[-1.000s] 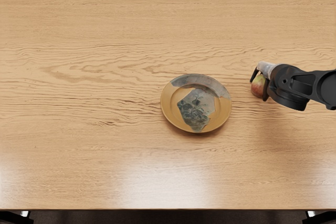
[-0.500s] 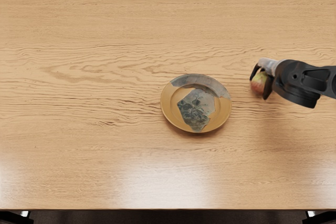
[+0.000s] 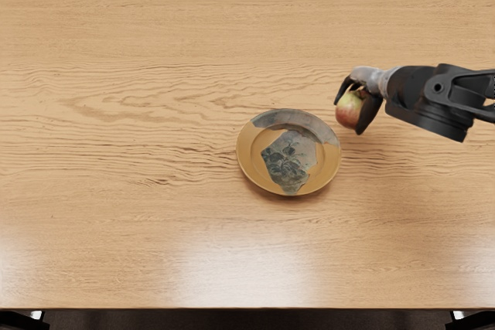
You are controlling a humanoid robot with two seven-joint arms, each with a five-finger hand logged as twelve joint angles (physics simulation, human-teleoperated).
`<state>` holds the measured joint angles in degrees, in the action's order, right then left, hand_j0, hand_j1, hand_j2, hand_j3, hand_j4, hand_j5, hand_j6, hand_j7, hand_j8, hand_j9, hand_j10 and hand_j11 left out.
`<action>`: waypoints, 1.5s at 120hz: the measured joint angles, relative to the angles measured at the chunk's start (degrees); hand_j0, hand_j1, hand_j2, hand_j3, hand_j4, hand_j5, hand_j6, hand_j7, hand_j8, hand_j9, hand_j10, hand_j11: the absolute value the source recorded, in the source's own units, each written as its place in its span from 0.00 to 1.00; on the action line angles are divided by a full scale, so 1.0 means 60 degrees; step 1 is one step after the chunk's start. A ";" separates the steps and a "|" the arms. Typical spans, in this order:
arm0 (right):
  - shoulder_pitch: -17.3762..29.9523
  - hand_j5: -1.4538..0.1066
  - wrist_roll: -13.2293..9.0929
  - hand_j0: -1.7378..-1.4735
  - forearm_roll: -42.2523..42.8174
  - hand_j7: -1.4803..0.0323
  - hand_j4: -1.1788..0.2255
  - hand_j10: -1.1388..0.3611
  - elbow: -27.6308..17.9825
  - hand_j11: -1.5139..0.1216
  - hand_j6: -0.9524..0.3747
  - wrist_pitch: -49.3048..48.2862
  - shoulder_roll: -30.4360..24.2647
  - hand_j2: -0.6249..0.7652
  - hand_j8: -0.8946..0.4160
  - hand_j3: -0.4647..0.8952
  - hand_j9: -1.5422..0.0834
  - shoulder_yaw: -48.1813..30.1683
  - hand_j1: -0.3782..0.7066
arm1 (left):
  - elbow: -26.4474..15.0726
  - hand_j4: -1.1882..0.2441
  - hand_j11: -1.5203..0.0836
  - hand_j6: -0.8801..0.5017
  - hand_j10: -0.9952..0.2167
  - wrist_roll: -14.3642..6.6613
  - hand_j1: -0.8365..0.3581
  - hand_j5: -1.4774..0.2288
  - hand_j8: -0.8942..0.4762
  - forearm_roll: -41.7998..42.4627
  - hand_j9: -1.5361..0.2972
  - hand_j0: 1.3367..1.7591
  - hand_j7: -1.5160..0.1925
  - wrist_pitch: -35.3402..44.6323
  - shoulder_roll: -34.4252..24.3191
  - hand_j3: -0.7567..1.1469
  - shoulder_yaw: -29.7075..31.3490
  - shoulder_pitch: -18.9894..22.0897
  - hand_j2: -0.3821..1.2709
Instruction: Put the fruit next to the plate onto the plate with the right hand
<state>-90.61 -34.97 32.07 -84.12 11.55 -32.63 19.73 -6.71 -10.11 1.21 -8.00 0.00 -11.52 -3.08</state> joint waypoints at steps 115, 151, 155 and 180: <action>0.0278 0.37 -0.0008 0.32 -0.0677 0.43 0.51 0.48 0.0408 0.41 0.51 0.0242 0.2786 0.52 0.49 0.34 0.42 -0.1167 0.56 | 0.0005 0.82 0.94 0.63 0.81 -0.0002 0.98 0.86 0.65 -0.0011 0.83 0.76 0.88 0.0000 0.0000 0.40 0.0000 0.0000 0.23; 0.0460 0.36 -0.0009 0.33 -0.0629 0.42 0.52 0.49 -0.0032 0.40 0.52 0.0407 0.2376 0.52 0.50 0.34 0.41 -0.1094 0.55 | 0.0005 0.82 0.94 0.63 0.81 -0.0001 0.98 0.86 0.65 -0.0011 0.83 0.76 0.88 0.0000 0.0000 0.40 0.0000 0.0000 0.23; 0.0478 0.36 -0.0009 0.33 -0.0623 0.42 0.52 0.49 -0.0066 0.40 0.52 0.0424 0.2336 0.52 0.50 0.34 0.41 -0.1086 0.55 | 0.0005 0.82 0.94 0.63 0.81 -0.0001 0.98 0.86 0.65 -0.0011 0.83 0.76 0.88 0.0000 0.0000 0.40 0.0000 0.0000 0.23; 0.0521 0.36 -0.0009 0.33 -0.0612 0.42 0.52 0.49 -0.0204 0.39 0.52 0.0452 0.2140 0.52 0.50 0.34 0.40 -0.1076 0.56 | 0.0005 0.82 0.94 0.63 0.81 -0.0001 0.98 0.86 0.65 -0.0011 0.83 0.76 0.88 0.0000 0.0000 0.40 0.0000 0.0000 0.23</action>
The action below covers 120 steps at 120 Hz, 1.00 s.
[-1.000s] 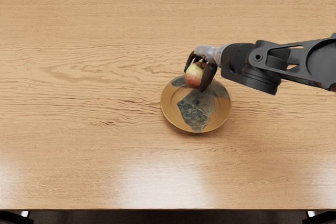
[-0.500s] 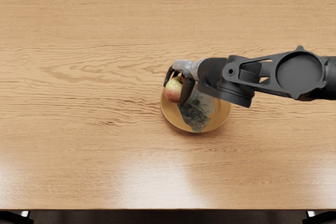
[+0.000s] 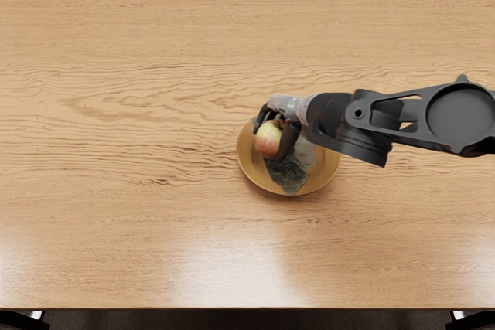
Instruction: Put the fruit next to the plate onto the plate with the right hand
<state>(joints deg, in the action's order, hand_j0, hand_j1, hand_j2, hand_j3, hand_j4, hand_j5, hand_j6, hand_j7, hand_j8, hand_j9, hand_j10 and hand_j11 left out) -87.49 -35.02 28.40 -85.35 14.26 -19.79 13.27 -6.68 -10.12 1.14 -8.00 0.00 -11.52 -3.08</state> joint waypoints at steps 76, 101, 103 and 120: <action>0.0088 0.66 0.0003 0.31 0.0181 0.71 0.69 0.63 -0.0286 0.67 0.62 0.0065 -0.0615 0.48 0.59 0.34 0.69 -0.0065 0.28 | 0.0000 0.82 0.94 0.63 0.81 0.0000 0.98 0.86 0.65 0.0000 0.83 0.76 0.88 0.0000 0.0000 0.40 0.0001 0.0000 0.23; 0.0078 0.83 0.0003 0.31 0.0196 0.88 0.78 0.71 -0.0409 0.83 0.68 0.0099 -0.0721 0.46 0.65 0.34 0.86 -0.0086 0.12 | 0.0000 0.82 0.94 0.63 0.81 0.0001 0.98 0.86 0.65 0.0000 0.83 0.76 0.88 0.0000 0.0000 0.40 0.0001 0.0000 0.23; 0.0073 0.84 0.0003 0.31 0.0193 0.89 0.79 0.72 -0.0425 0.84 0.68 0.0091 -0.0735 0.46 0.65 0.34 0.86 -0.0090 0.11 | 0.0000 0.82 0.94 0.63 0.81 0.0001 0.98 0.86 0.65 0.0000 0.83 0.76 0.88 0.0000 0.0000 0.40 0.0001 0.0000 0.23; 0.0135 0.89 0.0003 0.30 -0.0401 0.93 0.81 0.74 -0.0914 0.88 0.70 -0.0656 -0.1322 0.45 0.67 0.34 0.91 -0.0871 0.07 | 0.0000 0.82 0.94 0.63 0.81 0.0001 0.98 0.86 0.65 0.0000 0.83 0.76 0.88 0.0000 0.0000 0.40 0.0001 0.0000 0.23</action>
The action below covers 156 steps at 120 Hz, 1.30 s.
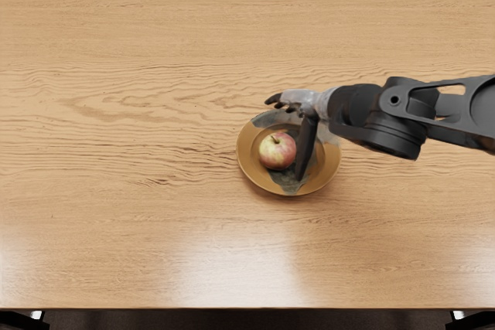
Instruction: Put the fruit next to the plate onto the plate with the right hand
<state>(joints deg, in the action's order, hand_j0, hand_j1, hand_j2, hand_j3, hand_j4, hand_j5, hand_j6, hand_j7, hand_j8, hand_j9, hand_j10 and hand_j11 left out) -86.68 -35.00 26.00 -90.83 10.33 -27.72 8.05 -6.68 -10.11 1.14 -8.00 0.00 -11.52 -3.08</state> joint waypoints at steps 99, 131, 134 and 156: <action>0.5759 0.93 0.0000 0.30 -0.7574 0.98 0.84 0.76 0.2705 0.92 0.72 -0.7525 -0.3110 0.45 0.68 0.34 0.95 -0.6115 0.03 | 0.0000 0.82 0.94 0.63 0.81 0.0000 0.98 0.86 0.65 0.0000 0.83 0.76 0.88 0.0000 0.0000 0.40 -0.0001 0.0044 0.23; 0.5950 0.93 0.0000 0.30 -0.7978 0.98 0.84 0.76 0.3290 0.93 0.72 -0.7557 -0.3718 0.45 0.68 0.34 0.95 -0.6073 0.03 | 0.0004 0.82 0.94 0.63 0.81 0.0000 0.98 0.86 0.65 -0.0001 0.83 0.76 0.88 0.0000 0.0000 0.40 -0.0002 0.0087 0.23; 0.5958 0.93 0.0000 0.30 -0.7985 0.98 0.84 0.76 0.3308 0.93 0.72 -0.7558 -0.3772 0.45 0.68 0.34 0.95 -0.6072 0.03 | 0.0006 0.82 0.94 0.63 0.81 -0.0001 0.98 0.86 0.65 -0.0001 0.83 0.76 0.88 0.0000 0.0000 0.40 -0.0002 0.0088 0.23; 0.6202 0.93 0.0000 0.30 -0.8005 0.98 0.84 0.76 0.3502 0.93 0.72 -0.7560 -0.4242 0.45 0.68 0.34 0.95 -0.6072 0.03 | 0.0003 0.82 0.94 0.63 0.81 -0.0002 0.98 0.86 0.65 -0.0003 0.83 0.76 0.88 0.0000 0.0000 0.40 -0.0002 0.0088 0.23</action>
<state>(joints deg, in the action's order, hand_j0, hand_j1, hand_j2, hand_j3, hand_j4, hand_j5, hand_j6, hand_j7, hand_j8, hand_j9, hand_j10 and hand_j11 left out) -49.47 -35.00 -22.04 -69.82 -35.03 -53.17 -28.38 -6.66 -10.12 1.12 -8.00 0.00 -11.53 -2.55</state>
